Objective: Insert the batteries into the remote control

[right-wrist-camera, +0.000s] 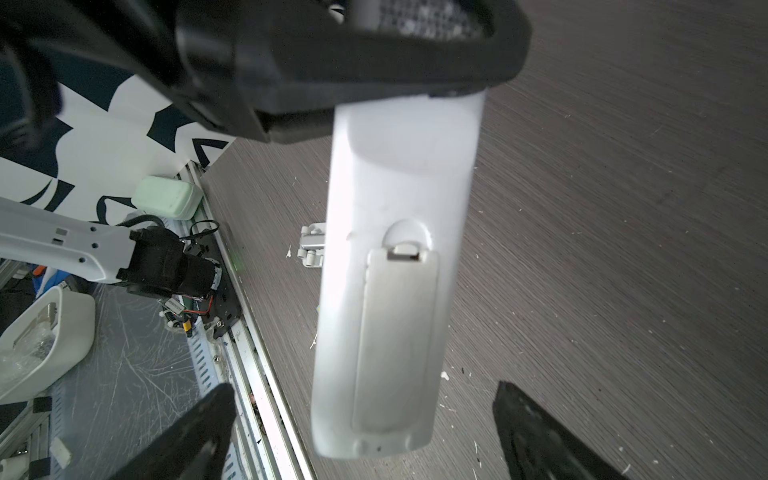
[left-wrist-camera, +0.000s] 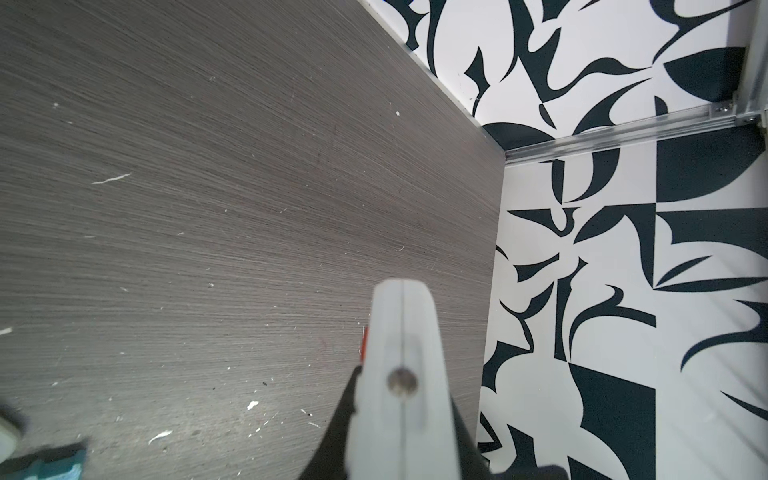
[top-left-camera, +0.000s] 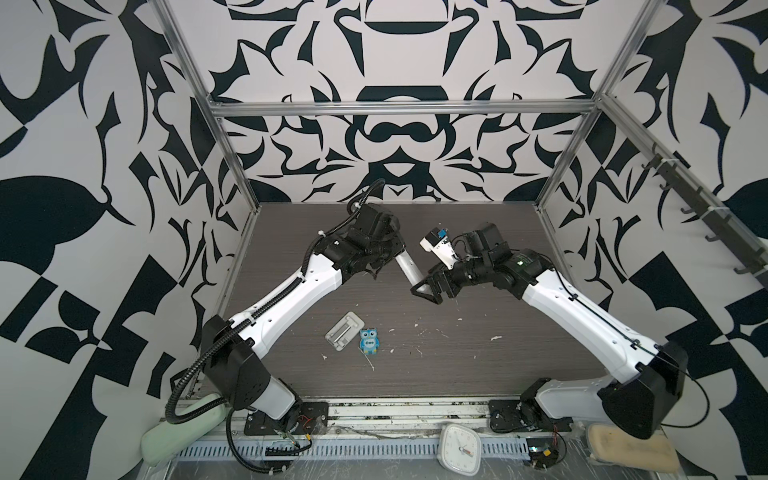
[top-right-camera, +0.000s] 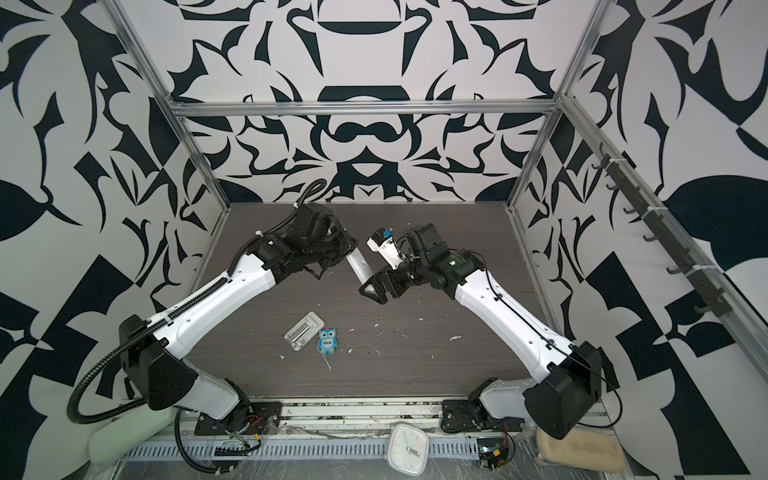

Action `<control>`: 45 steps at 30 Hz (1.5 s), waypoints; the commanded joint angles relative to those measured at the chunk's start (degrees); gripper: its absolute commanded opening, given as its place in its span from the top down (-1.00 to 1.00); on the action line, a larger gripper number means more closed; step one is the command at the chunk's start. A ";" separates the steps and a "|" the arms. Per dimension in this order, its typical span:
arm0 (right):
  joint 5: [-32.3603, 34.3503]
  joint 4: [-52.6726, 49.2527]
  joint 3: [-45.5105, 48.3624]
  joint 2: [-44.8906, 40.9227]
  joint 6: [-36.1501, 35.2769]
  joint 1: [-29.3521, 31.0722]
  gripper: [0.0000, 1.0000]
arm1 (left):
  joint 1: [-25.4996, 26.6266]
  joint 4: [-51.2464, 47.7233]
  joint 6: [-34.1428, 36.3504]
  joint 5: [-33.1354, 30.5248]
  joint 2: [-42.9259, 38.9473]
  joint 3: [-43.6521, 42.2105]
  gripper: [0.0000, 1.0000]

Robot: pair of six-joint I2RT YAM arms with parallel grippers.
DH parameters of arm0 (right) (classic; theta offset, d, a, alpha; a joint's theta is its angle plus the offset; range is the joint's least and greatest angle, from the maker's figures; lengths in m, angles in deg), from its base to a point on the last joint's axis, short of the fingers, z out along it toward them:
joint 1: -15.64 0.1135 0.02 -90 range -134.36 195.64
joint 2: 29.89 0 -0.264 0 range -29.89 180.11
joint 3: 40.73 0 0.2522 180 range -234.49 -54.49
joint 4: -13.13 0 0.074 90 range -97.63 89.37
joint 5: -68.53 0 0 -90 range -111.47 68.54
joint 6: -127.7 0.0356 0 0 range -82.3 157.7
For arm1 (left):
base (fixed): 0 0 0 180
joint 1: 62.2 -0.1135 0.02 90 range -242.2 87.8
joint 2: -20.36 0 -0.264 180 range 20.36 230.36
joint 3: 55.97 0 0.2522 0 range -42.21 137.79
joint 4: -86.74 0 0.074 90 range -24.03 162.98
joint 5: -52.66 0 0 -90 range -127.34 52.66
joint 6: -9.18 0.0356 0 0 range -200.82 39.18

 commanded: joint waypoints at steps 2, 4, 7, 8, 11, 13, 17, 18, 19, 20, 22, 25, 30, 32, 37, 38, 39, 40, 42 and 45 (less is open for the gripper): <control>2.41 3.50 -0.62 0.94 0.59 0.12 -0.96 | -0.06 -2.88 -4.74 -1.78 -0.02 -0.39 0.83; 4.24 3.80 -0.50 0.95 -0.77 0.64 -0.92 | 0.13 -2.42 -6.30 -1.90 0.12 -0.72 0.82; 6.40 3.24 -0.66 1.08 -3.20 1.97 -0.85 | 0.40 -2.36 -7.31 -2.23 0.67 -0.21 0.80; 7.12 2.68 -1.00 1.26 -4.03 2.40 -0.83 | 0.40 -2.57 -7.71 -2.19 0.89 -0.07 0.80; 10.51 0.76 -2.37 1.84 -6.19 4.58 -0.72 | 0.49 -2.98 -9.02 -2.23 1.34 -0.19 0.79; 13.18 0.38 -2.81 1.90 -7.73 6.42 -0.66 | 0.49 -3.17 -10.07 -2.46 1.25 -0.68 0.79; 20.31 0.02 -2.84 1.81 -10.04 9.89 -0.53 | 0.49 -2.61 -12.00 -1.85 1.07 -1.34 0.78; 22.87 -0.24 -2.92 1.69 -11.06 10.89 -0.49 | 0.49 -2.46 -12.50 -1.64 1.04 -1.35 0.77; 25.76 -0.47 -2.92 1.64 -12.21 12.07 -0.44 | 0.49 -2.44 -12.98 -1.55 1.07 -1.34 0.77; 28.32 -0.63 -3.00 1.55 -13.12 12.99 -0.39 | 0.49 -2.46 -13.33 -1.44 1.16 -1.26 0.76; 33.53 -0.79 -3.00 1.54 -14.99 14.58 -0.27 | 0.49 -2.34 -14.16 -1.05 1.31 -1.26 0.73; 38.79 -0.57 -3.00 1.90 -16.81 15.87 -0.09 | 0.49 -0.95 -15.69 -0.01 1.47 -2.06 0.72; 44.38 0.58 -2.79 2.19 -18.43 17.15 0.24 | 0.41 0.95 -17.37 1.19 1.43 -3.36 0.71; 45.50 1.31 -2.50 2.01 -19.29 17.65 0.44 | 0.40 1.01 -17.64 1.27 1.30 -3.37 0.70; 47.42 2.03 -2.39 1.92 -20.12 18.05 0.95 | -0.03 2.19 -18.26 1.57 1.10 -3.71 0.65; 47.71 2.23 -2.18 1.79 -20.29 18.12 1.00 | -0.14 2.58 -18.33 1.69 1.01 -3.80 0.59; 47.95 2.52 -1.84 1.50 -20.48 18.11 1.00 | -0.12 2.83 -18.44 1.72 0.94 -3.80 0.49; 48.23 3.01 -1.41 1.08 -20.58 18.09 1.00 | -0.21 3.24 -18.42 1.72 0.85 -3.81 0.28; 48.78 3.93 -0.28 0.20 -20.66 18.14 1.00 | -0.30 3.49 -17.91 1.72 0.78 -3.54 -0.29; 48.78 5.46 1.18 -1.18 -20.03 18.15 1.00 | -0.53 2.17 -16.92 1.05 0.02 -3.49 -0.87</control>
